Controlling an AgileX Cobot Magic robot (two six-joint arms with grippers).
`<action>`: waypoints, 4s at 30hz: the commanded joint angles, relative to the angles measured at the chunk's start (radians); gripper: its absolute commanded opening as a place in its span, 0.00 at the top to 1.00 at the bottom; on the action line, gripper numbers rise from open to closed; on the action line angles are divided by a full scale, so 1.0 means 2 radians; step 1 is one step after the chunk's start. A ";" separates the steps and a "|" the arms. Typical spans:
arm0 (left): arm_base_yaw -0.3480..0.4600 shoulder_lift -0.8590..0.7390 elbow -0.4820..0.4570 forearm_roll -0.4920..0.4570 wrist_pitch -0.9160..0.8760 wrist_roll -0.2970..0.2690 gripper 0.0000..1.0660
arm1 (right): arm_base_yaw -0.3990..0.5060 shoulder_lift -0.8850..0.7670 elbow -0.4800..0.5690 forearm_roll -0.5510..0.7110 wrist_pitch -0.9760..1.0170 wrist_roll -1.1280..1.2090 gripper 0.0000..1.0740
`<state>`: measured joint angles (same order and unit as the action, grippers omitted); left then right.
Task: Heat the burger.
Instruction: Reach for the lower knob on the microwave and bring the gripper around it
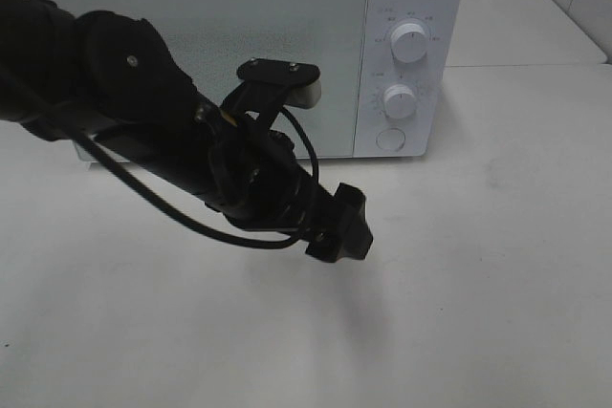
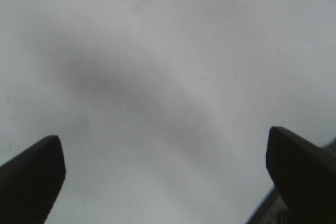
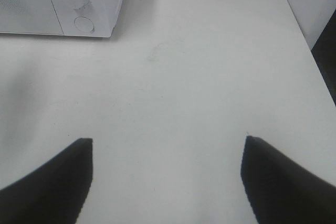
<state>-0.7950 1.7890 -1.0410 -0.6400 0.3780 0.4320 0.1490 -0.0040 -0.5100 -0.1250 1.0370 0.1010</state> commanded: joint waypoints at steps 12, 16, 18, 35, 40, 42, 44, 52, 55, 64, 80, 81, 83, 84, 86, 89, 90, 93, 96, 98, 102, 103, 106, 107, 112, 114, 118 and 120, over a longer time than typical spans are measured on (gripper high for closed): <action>0.125 -0.113 0.001 0.108 0.276 -0.054 0.06 | -0.005 -0.013 0.002 0.001 -0.002 -0.004 0.30; 0.193 -0.141 0.001 0.119 0.321 -0.055 0.06 | -0.005 -0.013 0.002 0.001 -0.002 -0.004 0.30; 0.211 -0.149 0.001 0.119 0.332 -0.055 0.06 | -0.005 -0.013 0.002 0.001 -0.002 -0.004 0.30; 0.434 -0.299 0.014 0.186 0.416 -0.110 0.06 | -0.005 -0.013 0.002 0.001 -0.002 -0.004 0.30; 0.434 -0.373 0.055 0.206 0.397 -0.122 0.06 | -0.005 -0.013 0.002 0.001 -0.002 -0.004 0.30; 0.434 -0.426 0.081 0.206 0.381 -0.125 0.06 | -0.005 -0.013 0.002 0.001 -0.002 -0.004 0.30; 0.434 -0.443 0.091 0.206 0.373 -0.125 0.06 | -0.005 -0.013 0.002 0.001 -0.002 -0.004 0.30; 0.434 -0.570 0.173 0.208 0.341 -0.125 0.06 | -0.005 -0.013 0.002 0.001 -0.002 -0.004 0.30; 0.434 -0.613 0.203 0.209 0.340 -0.125 0.06 | -0.005 -0.013 0.002 0.001 -0.002 -0.004 0.30; 0.434 -0.706 0.260 0.219 0.310 -0.127 0.06 | -0.005 -0.013 0.002 0.001 -0.002 -0.004 0.30; 0.432 -0.875 0.270 0.217 0.328 -0.132 0.06 | -0.005 -0.013 0.002 0.001 -0.002 -0.004 0.30; 0.432 -0.875 0.270 0.217 0.328 -0.132 0.06 | -0.005 -0.013 0.002 0.001 -0.002 -0.004 0.30; 0.432 -0.905 0.270 0.216 0.328 -0.132 0.06 | -0.005 -0.013 0.002 0.001 -0.002 -0.004 0.30; 0.432 -0.905 0.270 0.216 0.328 -0.132 0.06 | -0.005 -0.013 0.002 0.001 -0.002 -0.004 0.30; 0.432 -0.911 0.270 0.215 0.327 -0.132 0.06 | -0.005 -0.013 0.002 0.001 -0.002 -0.004 0.30; 0.432 -0.912 0.271 0.215 0.327 -0.132 0.06 | -0.005 -0.013 0.002 0.001 -0.002 -0.004 0.30; 0.432 -0.912 0.271 0.215 0.327 -0.132 0.06 | -0.005 -0.013 0.002 0.001 -0.002 -0.004 0.30; 0.432 -0.912 0.271 0.215 0.327 -0.132 0.06 | -0.005 -0.013 0.002 0.001 -0.002 -0.004 0.30; 0.432 -0.912 0.271 0.216 0.327 -0.132 0.06 | -0.005 -0.013 0.002 0.001 -0.002 -0.004 0.30; 0.432 -0.912 0.271 0.216 0.327 -0.132 0.06 | -0.005 -0.013 0.002 0.001 -0.002 -0.004 0.30; 0.432 -0.910 0.271 0.216 0.327 -0.132 0.06 | -0.005 -0.013 0.002 0.001 -0.002 -0.004 0.30; 0.432 -0.909 0.271 0.215 0.327 -0.132 0.06 | -0.005 -0.013 0.002 0.001 -0.002 -0.004 0.30; 0.432 -0.909 0.271 0.215 0.327 -0.132 0.06 | -0.005 -0.013 0.002 0.001 -0.002 -0.004 0.30; 0.432 -0.909 0.271 0.215 0.327 -0.132 0.06 | -0.005 -0.013 0.002 0.001 -0.002 -0.004 0.30; 0.432 -0.909 0.271 0.215 0.327 -0.132 0.06 | -0.005 -0.013 0.002 0.001 -0.002 -0.004 0.30; 0.432 -0.909 0.271 0.215 0.327 -0.132 0.06 | -0.005 -0.013 0.002 0.001 -0.002 -0.004 0.30; 0.432 -0.909 0.271 0.215 0.327 -0.132 0.06 | -0.005 -0.013 0.002 0.001 -0.002 -0.004 0.30; 0.432 -0.909 0.271 0.215 0.327 -0.132 0.06 | -0.005 -0.013 0.002 0.001 -0.002 -0.004 0.30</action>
<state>0.0720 -0.0030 -0.5030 -0.2020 1.0340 0.1720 0.1490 -0.0040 -0.5100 -0.1250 1.0370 0.1010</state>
